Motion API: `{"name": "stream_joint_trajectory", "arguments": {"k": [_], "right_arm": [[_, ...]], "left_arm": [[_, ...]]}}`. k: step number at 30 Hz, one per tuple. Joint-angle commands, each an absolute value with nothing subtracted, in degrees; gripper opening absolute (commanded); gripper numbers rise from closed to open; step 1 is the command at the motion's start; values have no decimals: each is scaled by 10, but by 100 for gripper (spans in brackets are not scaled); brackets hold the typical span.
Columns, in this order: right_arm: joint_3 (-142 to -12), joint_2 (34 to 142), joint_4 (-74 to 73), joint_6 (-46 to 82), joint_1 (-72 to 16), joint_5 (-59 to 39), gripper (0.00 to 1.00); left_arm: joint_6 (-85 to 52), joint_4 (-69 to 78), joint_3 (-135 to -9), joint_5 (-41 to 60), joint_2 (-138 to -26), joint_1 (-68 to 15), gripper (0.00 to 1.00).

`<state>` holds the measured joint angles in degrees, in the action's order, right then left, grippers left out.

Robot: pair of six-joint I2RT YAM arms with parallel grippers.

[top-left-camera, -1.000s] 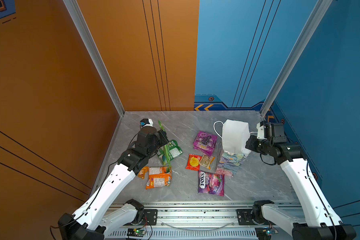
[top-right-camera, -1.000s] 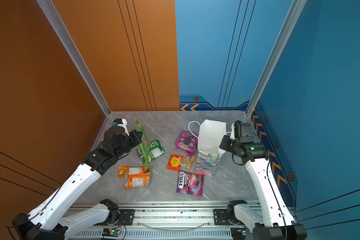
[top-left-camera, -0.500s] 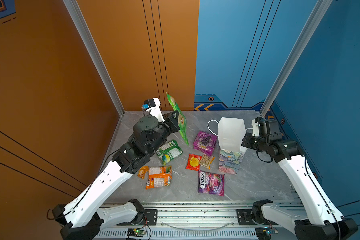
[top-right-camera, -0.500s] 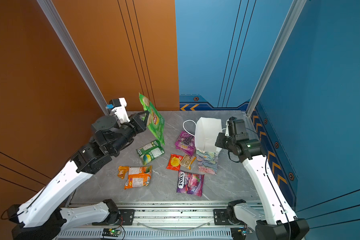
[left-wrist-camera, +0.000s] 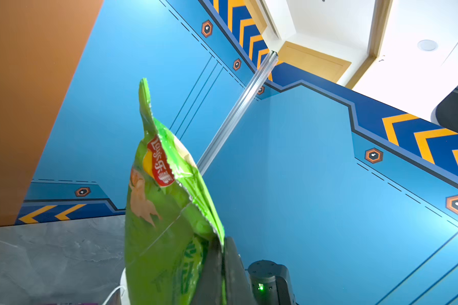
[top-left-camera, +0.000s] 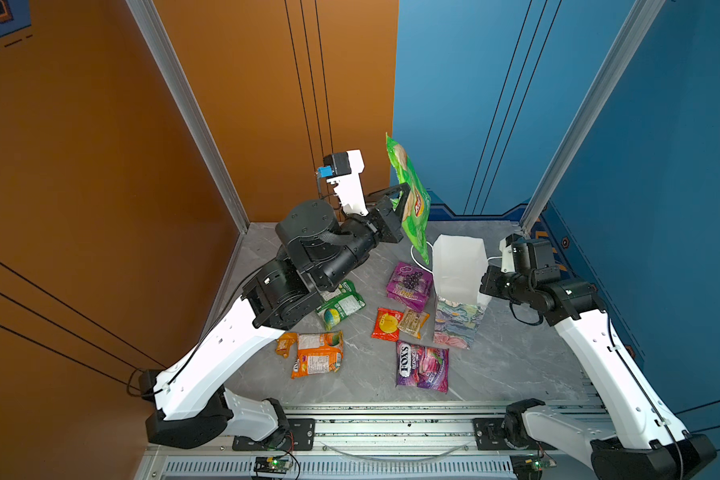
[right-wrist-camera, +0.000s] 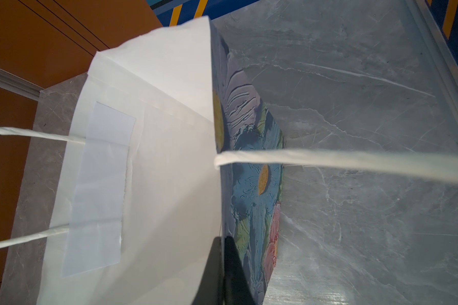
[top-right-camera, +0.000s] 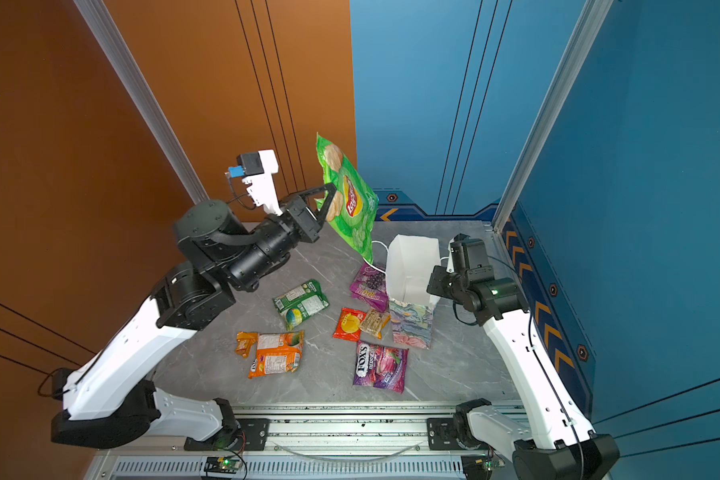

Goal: Place the snacks into the paper bag
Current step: 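Lift the chips bag with the left gripper and carry it over the paper bag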

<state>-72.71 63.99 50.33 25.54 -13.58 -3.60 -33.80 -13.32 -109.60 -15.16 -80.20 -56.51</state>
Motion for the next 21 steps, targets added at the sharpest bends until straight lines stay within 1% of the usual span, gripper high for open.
{"name": "stream_joint_trajectory", "arguments": {"k": [1, 8, 21], "right_arm": [[-723, 630, 488, 266, -140, -30, 2], [-720, 627, 482, 267, -141, -36, 2], [-726, 630, 476, 269, -142, -38, 2]], "left_arm": [[-324, -122, -1128, -122, -828, -580, 0], [-355, -135, -1137, -113, -860, -589, 0], [-427, -155, -1097, -100, -893, -590, 0]]}}
